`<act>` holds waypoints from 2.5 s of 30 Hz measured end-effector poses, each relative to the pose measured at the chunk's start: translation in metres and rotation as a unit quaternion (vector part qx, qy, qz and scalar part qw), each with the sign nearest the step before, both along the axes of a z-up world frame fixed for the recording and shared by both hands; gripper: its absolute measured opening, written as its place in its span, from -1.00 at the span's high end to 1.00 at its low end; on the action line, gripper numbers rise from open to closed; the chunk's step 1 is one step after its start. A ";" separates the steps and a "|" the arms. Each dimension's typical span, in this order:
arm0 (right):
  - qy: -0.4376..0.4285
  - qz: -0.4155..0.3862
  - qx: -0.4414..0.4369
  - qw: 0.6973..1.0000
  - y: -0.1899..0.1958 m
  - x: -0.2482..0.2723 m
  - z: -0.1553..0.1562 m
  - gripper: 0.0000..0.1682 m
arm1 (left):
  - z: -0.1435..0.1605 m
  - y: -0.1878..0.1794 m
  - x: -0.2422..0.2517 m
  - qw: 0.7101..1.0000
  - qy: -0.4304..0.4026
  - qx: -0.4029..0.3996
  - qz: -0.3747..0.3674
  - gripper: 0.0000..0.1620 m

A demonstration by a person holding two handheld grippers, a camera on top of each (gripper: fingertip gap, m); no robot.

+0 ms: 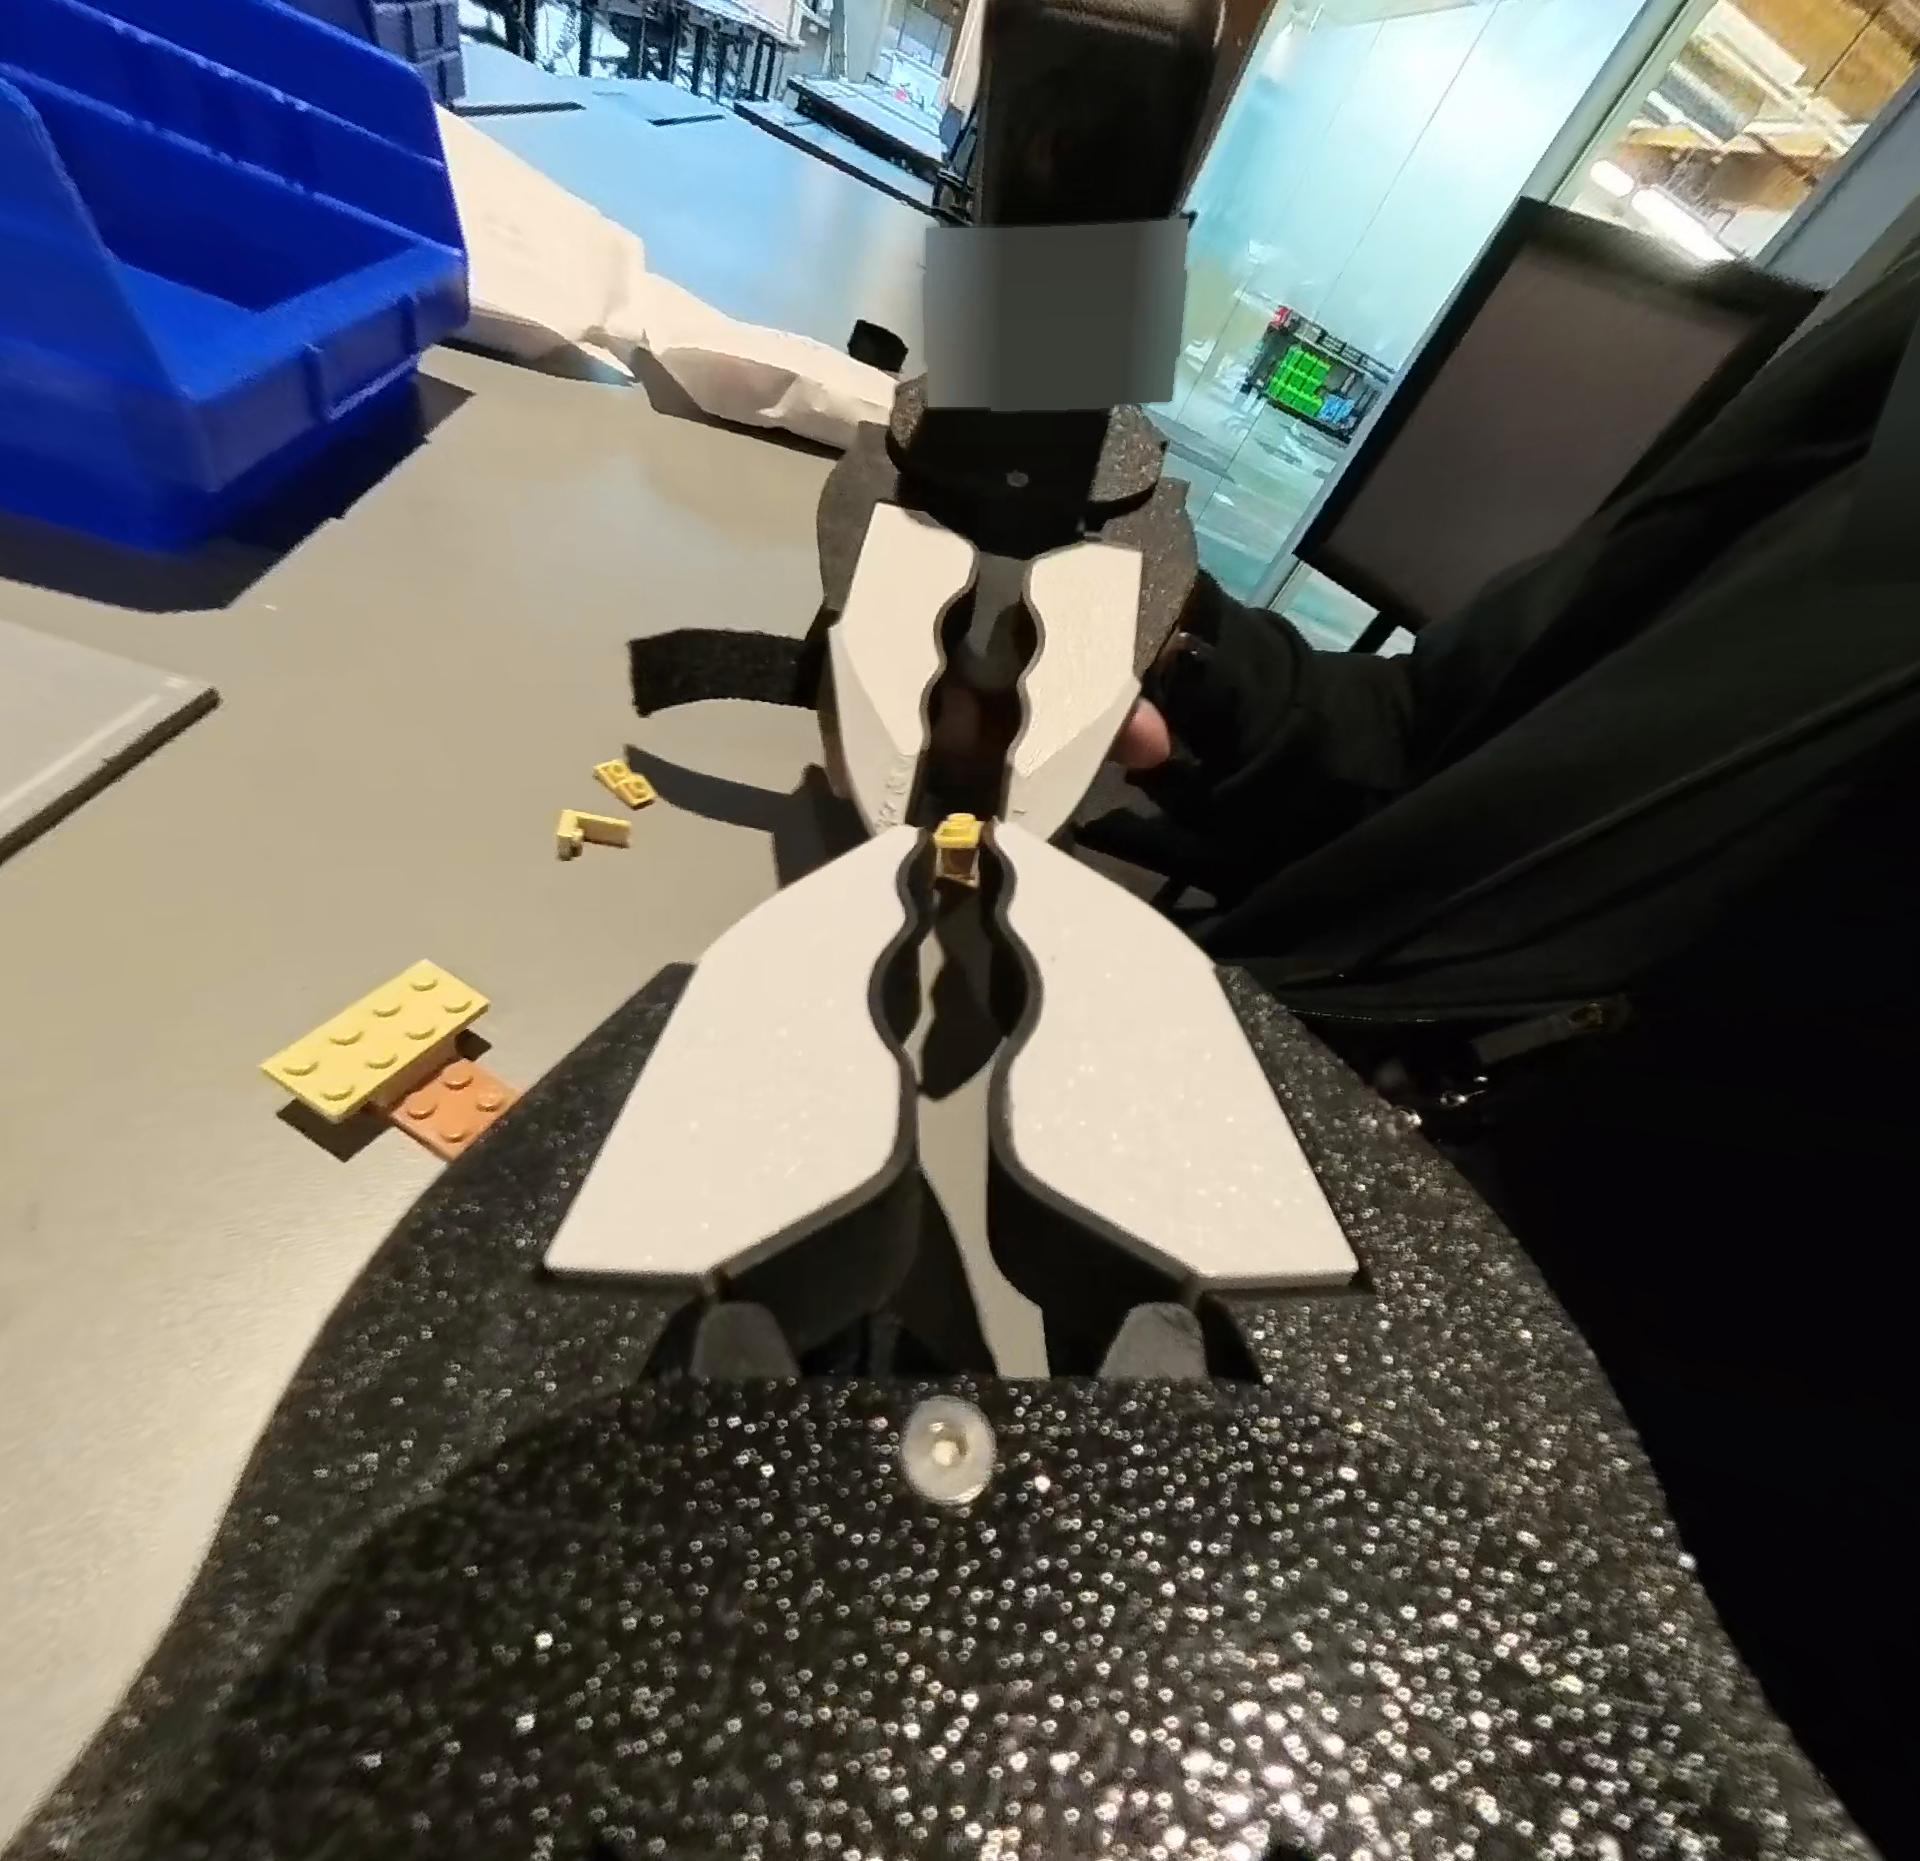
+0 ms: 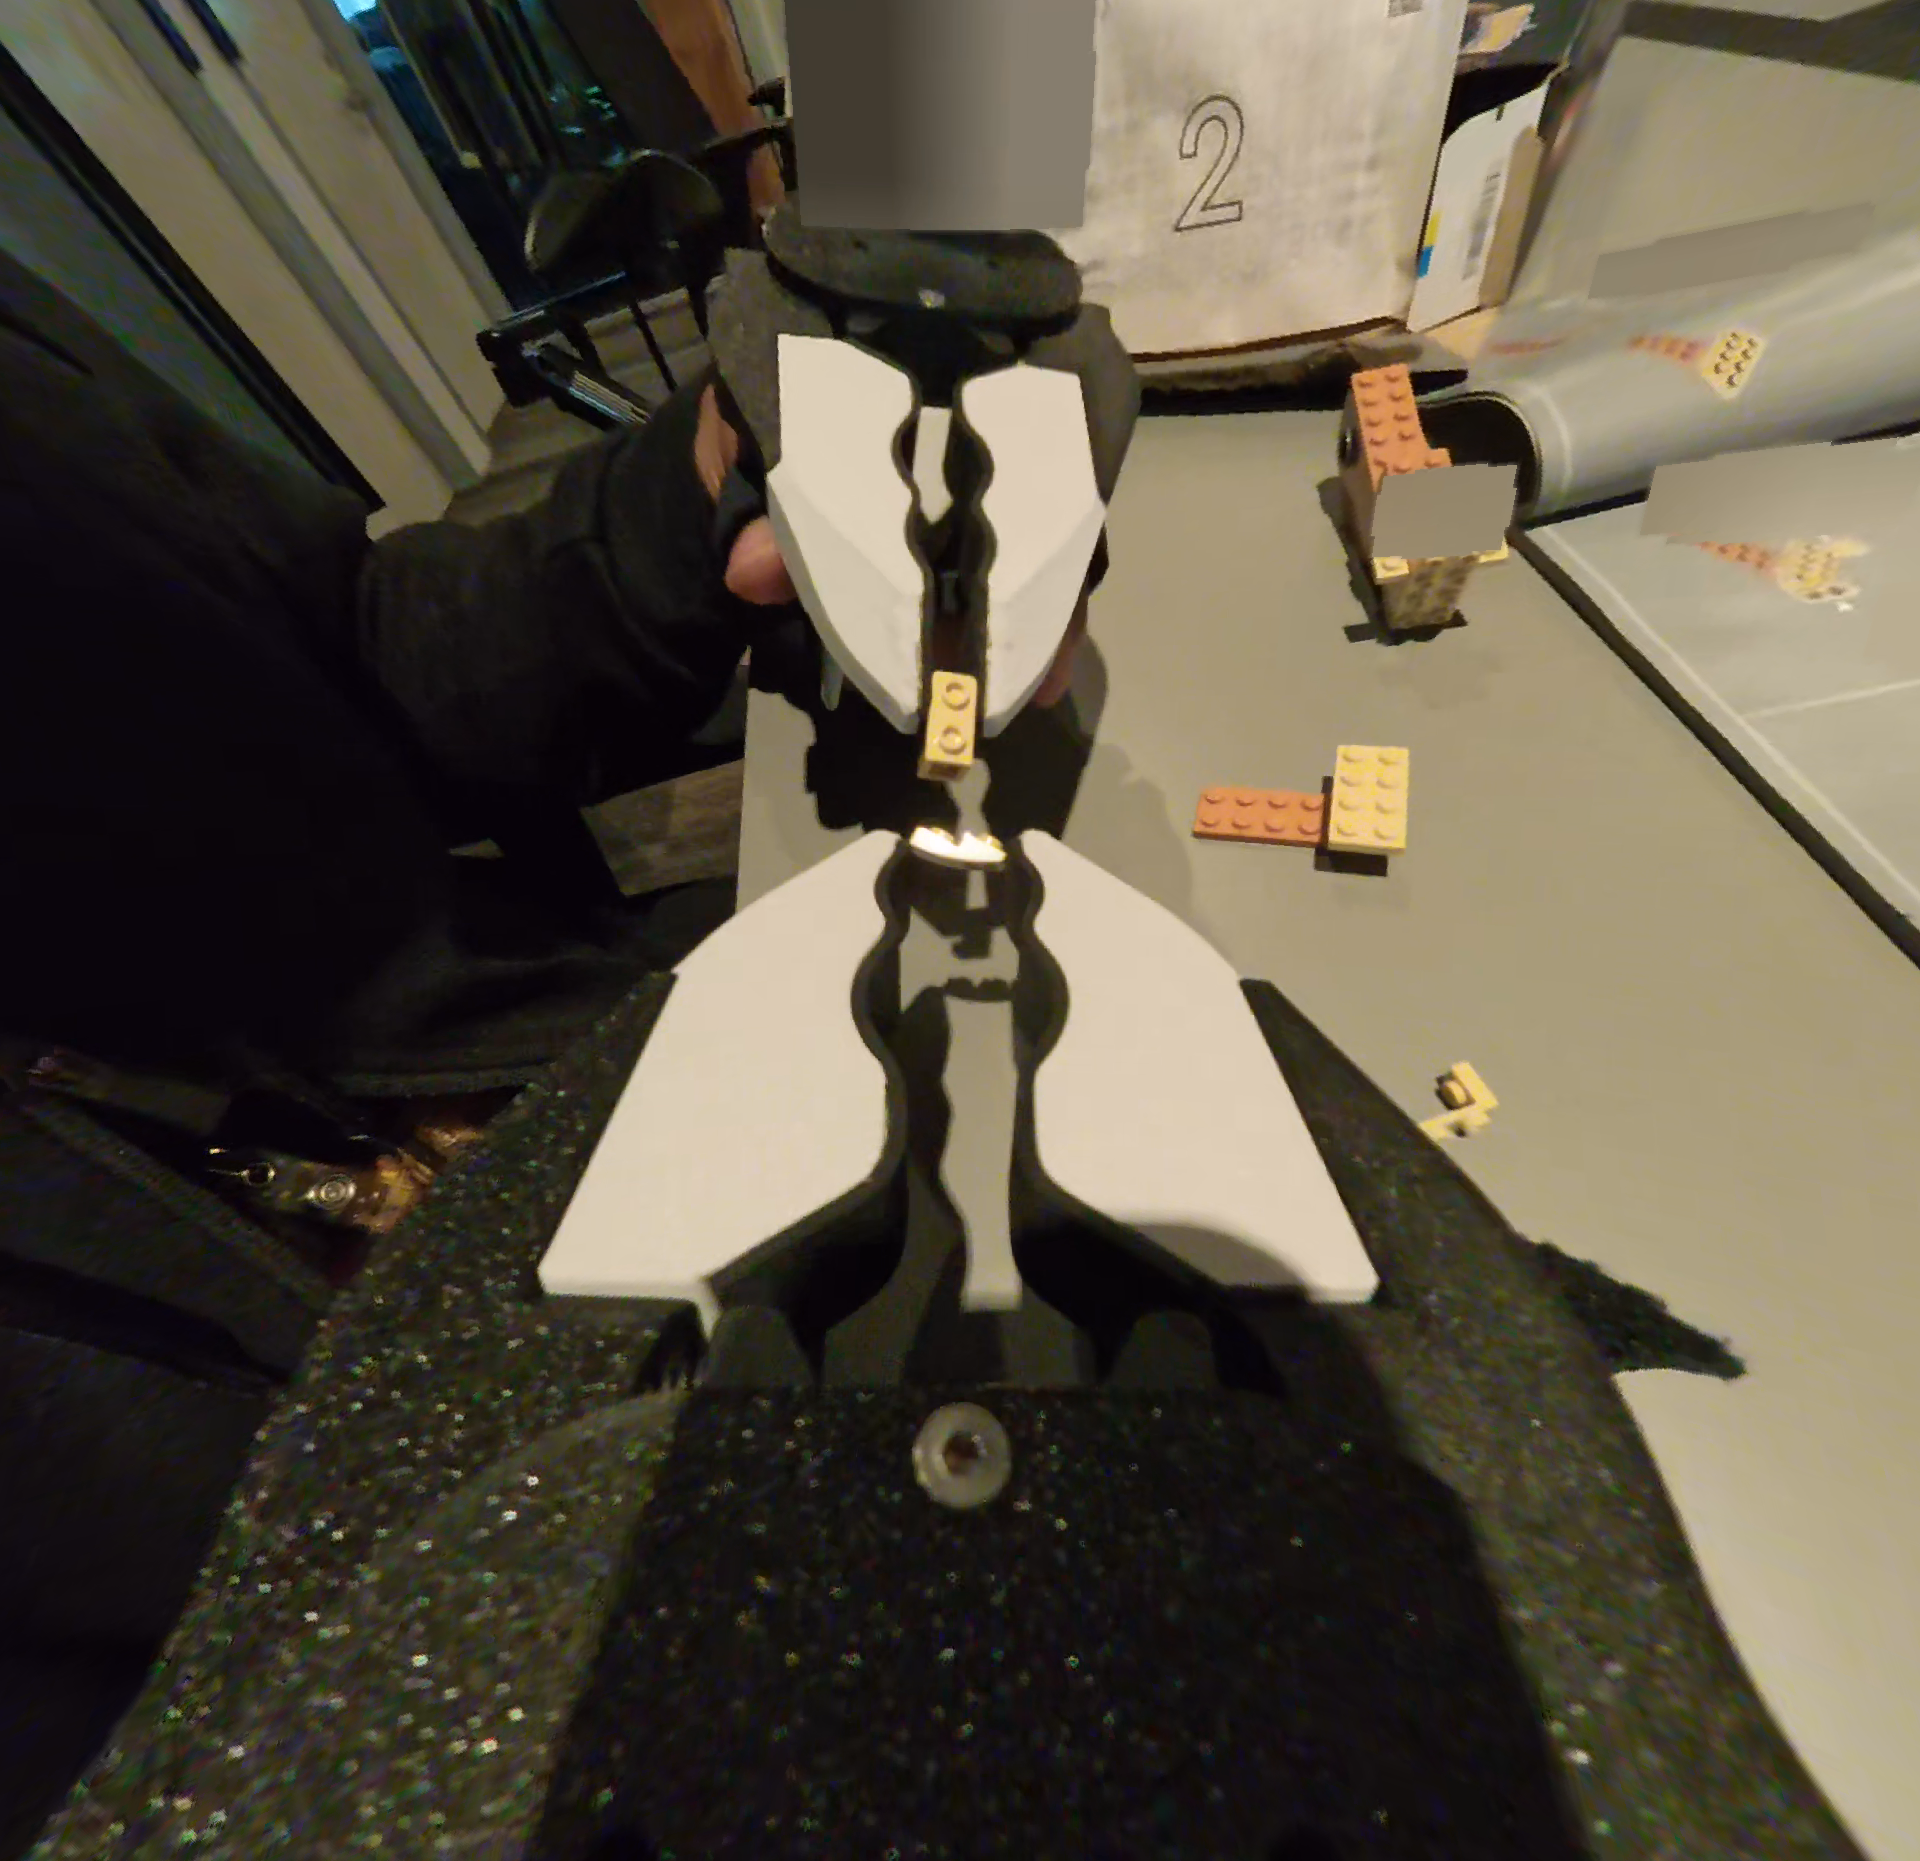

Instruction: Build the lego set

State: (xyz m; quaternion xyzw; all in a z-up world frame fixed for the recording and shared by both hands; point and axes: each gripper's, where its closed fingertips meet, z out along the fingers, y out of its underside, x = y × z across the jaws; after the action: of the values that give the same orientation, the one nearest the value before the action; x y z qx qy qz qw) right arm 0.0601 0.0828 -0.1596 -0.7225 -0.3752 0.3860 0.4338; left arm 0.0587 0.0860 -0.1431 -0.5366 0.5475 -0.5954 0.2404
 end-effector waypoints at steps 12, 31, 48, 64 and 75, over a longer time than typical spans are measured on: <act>0.023 0.025 -0.004 0.999 -0.003 -0.001 0.005 0.80 | -0.002 -0.007 0.003 1.000 0.010 -0.011 -0.021 0.91; 0.065 0.038 -0.012 0.997 -0.005 -0.004 0.014 0.80 | 0.006 -0.011 0.004 0.999 -0.015 -0.025 -0.027 0.91; 0.174 0.045 -0.034 0.983 -0.004 -0.004 0.038 0.80 | 0.030 -0.009 0.007 0.994 -0.106 -0.026 -0.015 0.91; 0.233 0.038 -0.020 0.971 -0.003 -0.002 0.054 0.80 | 0.045 -0.008 0.010 0.986 -0.160 -0.055 -0.003 0.91; 0.252 0.035 -0.023 0.967 -0.003 -0.001 0.058 0.80 | 0.051 -0.008 0.013 0.982 -0.182 -0.051 0.010 0.92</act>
State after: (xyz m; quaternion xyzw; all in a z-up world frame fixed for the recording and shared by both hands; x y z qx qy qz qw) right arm 0.0593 0.0801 -0.1020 -0.5977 -0.2699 0.5792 0.4841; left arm 0.0717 0.0777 -0.0924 -0.4367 0.4580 -0.7077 0.3142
